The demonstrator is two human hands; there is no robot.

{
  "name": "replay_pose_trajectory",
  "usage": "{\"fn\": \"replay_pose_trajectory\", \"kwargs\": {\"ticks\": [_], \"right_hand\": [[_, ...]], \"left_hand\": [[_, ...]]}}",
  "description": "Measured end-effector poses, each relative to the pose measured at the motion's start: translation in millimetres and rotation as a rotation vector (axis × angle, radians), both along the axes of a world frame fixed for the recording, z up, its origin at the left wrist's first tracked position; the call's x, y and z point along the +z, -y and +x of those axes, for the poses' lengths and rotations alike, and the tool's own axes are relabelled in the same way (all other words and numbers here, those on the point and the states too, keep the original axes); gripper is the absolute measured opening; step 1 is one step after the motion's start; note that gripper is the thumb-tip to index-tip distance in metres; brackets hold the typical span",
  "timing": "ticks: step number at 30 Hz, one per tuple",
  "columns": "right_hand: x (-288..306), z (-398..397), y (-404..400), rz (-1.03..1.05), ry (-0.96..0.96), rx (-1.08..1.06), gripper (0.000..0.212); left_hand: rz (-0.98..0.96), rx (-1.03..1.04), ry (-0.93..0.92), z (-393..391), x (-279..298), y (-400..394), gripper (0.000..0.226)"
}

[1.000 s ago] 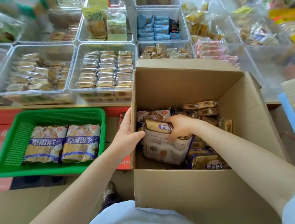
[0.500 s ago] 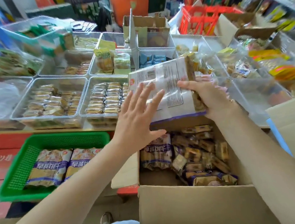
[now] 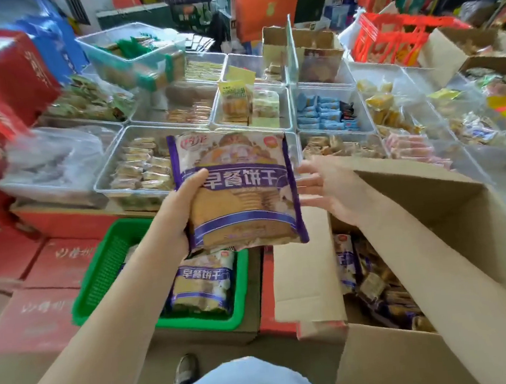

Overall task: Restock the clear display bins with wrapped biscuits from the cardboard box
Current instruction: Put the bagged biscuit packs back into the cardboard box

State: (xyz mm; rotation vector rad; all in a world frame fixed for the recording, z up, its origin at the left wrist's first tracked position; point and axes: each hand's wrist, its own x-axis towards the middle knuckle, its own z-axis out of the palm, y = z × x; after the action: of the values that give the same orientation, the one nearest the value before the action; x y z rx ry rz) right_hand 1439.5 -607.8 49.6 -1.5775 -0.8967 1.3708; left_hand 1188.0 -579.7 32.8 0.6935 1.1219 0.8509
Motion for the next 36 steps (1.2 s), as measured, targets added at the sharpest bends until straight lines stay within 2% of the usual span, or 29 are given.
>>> {"fn": "replay_pose_trajectory", "kwargs": {"ticks": [2,4,6,8,10,13,16,19,21,25,27,31,33,36], "right_hand": [[-12,-40,-15,-0.029,-0.12,0.045,0.053],[-23,-81,-30,-0.06,-0.192,0.111,0.063],[-38,-113,-48,-0.032,-0.144,0.081,0.056],[-54,-140,-66,-0.015,-0.05,0.076,0.045],[-78,-165,-81,-0.051,-0.076,0.058,0.055],[-124,-205,-95,-0.179,-0.132,-0.001,0.073],[-192,-248,-97,-0.389,-0.167,-0.063,0.055],[-252,-281,-88,-0.601,-0.16,-0.101,0.038],[-281,-299,-88,-0.697,-0.164,-0.107,0.032],[-323,-327,-105,-0.752,-0.24,-0.115,0.049],[-333,-336,-112,-0.76,-0.246,-0.107,0.049],[-343,-339,-113,-0.793,-0.234,-0.124,0.049],[-342,-332,-111,-0.791,-0.259,-0.126,0.041],[-320,-319,-109,-0.731,-0.209,-0.064,0.037]], "left_hand": [[-0.058,-0.035,0.045,-28,-4,-8,0.039],[-0.093,-0.077,0.051,-57,-11,-21,0.045],[-0.113,-0.093,0.02,-85,-24,-39,0.055],[-0.125,-0.099,-0.02,-113,-46,-58,0.046],[-0.129,-0.104,-0.049,-139,-71,-73,0.037],[-0.151,-0.106,-0.135,-178,-123,-91,0.04],[-0.264,-0.083,-0.246,-214,-180,-91,0.047],[-0.371,-0.055,-0.387,-236,-222,-84,0.035],[-0.402,-0.061,-0.463,-249,-244,-86,0.04],[-0.37,-0.112,-0.602,-274,-270,-110,0.046],[-0.352,-0.167,-0.643,-281,-279,-123,0.057],[-0.384,-0.236,-0.641,-281,-286,-130,0.066],[-0.385,-0.255,-0.662,-277,-285,-128,0.07],[-0.219,-0.3,-0.819,-263,-276,-119,0.071]]}}
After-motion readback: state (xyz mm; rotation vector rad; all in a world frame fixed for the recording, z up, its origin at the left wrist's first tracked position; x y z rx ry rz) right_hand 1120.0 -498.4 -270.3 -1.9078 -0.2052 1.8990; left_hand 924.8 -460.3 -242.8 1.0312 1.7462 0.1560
